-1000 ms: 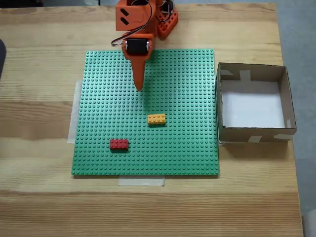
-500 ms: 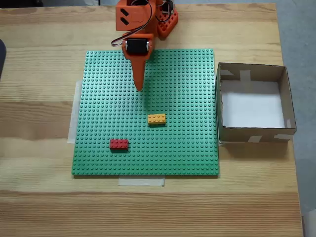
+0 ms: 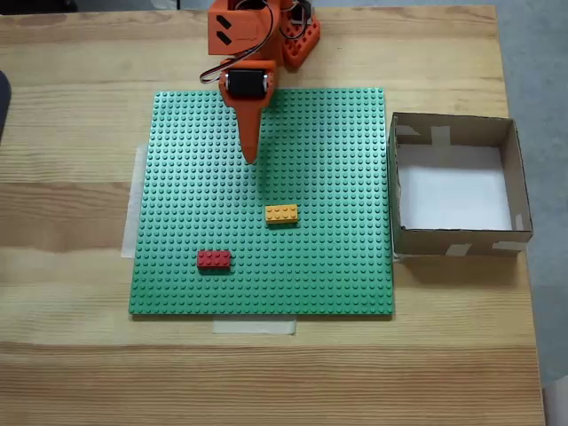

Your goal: Pick the red lego block and put it in the box.

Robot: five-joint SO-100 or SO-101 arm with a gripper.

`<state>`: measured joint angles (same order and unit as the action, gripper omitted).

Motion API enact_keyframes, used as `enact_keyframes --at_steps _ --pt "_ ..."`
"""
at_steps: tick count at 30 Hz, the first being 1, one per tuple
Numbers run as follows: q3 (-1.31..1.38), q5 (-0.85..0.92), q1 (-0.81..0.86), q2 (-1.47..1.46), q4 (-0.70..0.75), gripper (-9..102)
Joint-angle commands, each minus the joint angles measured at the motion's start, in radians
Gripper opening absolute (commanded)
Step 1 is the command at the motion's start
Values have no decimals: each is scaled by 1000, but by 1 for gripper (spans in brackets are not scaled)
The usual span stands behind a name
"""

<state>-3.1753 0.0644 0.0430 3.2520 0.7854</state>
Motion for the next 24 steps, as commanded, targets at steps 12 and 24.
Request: enact_keyframes --at_steps 12,24 --pt "72 -83 0 -9 75 -1" --pt "459 -32 -2 -295 235 -1"
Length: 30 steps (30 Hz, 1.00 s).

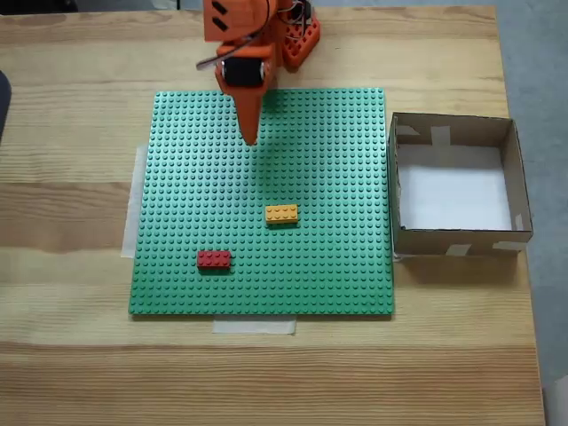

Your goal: Pick the red lego block and put it in the box.

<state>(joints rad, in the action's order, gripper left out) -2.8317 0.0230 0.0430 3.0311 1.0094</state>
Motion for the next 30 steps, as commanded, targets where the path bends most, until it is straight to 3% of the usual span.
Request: enact_keyframes --at_steps 1,14,23,30 --pt "147 9 2 -104 14 -1" --pt "588 -5 61 -537 121 2" --pt "712 48 107 -715 196 30" --pt "839 107 130 -873 285 37"
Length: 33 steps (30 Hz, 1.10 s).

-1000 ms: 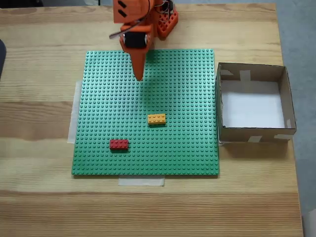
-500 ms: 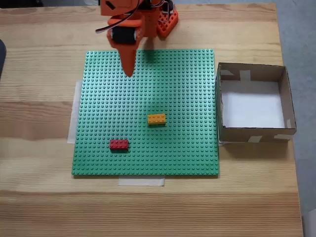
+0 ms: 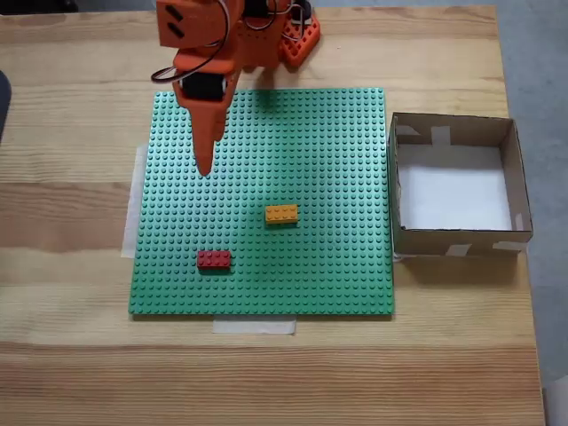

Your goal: Pick the red lego block and put it in the box.

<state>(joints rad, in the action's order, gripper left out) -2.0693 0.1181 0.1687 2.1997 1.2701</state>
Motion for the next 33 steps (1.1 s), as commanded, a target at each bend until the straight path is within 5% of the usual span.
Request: enact_keyframes --at_steps 1,33 --pt "97 18 6 -66 34 37" --pt "604 71 80 -784 -46 24"
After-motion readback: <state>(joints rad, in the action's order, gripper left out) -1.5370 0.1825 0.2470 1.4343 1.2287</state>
